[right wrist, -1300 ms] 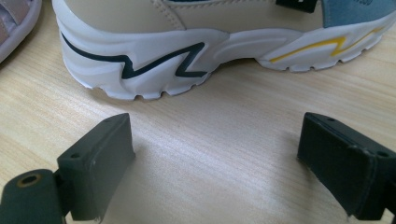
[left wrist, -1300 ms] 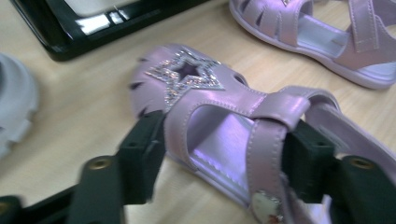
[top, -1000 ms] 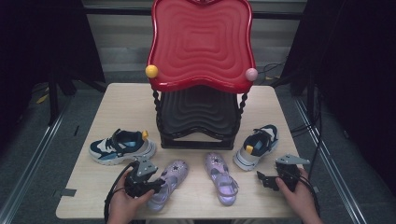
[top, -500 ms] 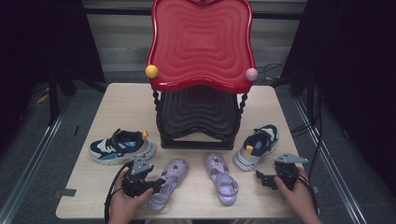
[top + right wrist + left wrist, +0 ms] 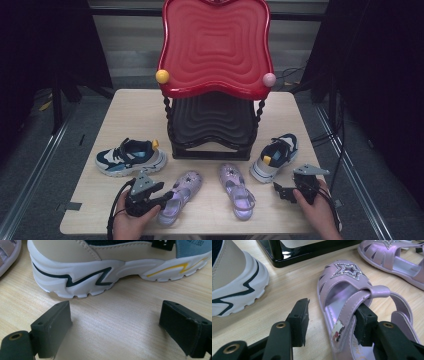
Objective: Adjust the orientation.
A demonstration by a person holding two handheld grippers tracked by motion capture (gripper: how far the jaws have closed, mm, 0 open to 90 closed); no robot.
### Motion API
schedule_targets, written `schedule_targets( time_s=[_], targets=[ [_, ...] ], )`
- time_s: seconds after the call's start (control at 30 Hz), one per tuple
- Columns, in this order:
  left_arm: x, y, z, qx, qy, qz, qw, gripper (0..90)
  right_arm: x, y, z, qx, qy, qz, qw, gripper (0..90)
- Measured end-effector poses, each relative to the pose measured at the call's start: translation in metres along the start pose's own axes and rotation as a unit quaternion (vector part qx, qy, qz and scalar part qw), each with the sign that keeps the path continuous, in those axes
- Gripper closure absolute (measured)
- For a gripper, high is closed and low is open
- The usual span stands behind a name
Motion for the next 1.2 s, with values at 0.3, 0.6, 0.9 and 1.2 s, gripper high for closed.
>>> schedule_targets(
  time_s=[0.3, 0.6, 0.9, 1.2],
  targets=[
    [-0.005, 0.004, 0.002, -0.016, -0.001, -0.001, 0.9999, 54.9, 0.002, -0.001, -0.001, -0.007, -0.003, -0.005, 1.0, 9.8],
    [-0.008, 0.002, 0.001, 0.003, 0.015, -0.013, 0.9998, 66.2, 0.003, -0.002, -0.002, -0.005, -0.002, -0.005, 1.0, 9.8],
    [-0.003, 0.003, -0.003, 0.03, 0.024, -0.015, 0.9992, 65.4, 0.005, -0.003, -0.004, -0.003, 0.0, -0.004, 1.0, 9.8],
    [-0.011, 0.001, -0.008, 0.055, 0.001, -0.026, 0.9982, 71.9, 0.007, -0.003, -0.006, -0.005, -0.002, -0.006, 1.0, 9.8]
  ],
)
Point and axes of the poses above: each handheld gripper's, and its own axes: x roughly backward along the jaws, z roughly out of its top, y roughly to its right, the point moved 3 cm from there along -x, roughly forward along the jaws, and after that the axes turned 12 degrees about -z, right-handed, at the moved point
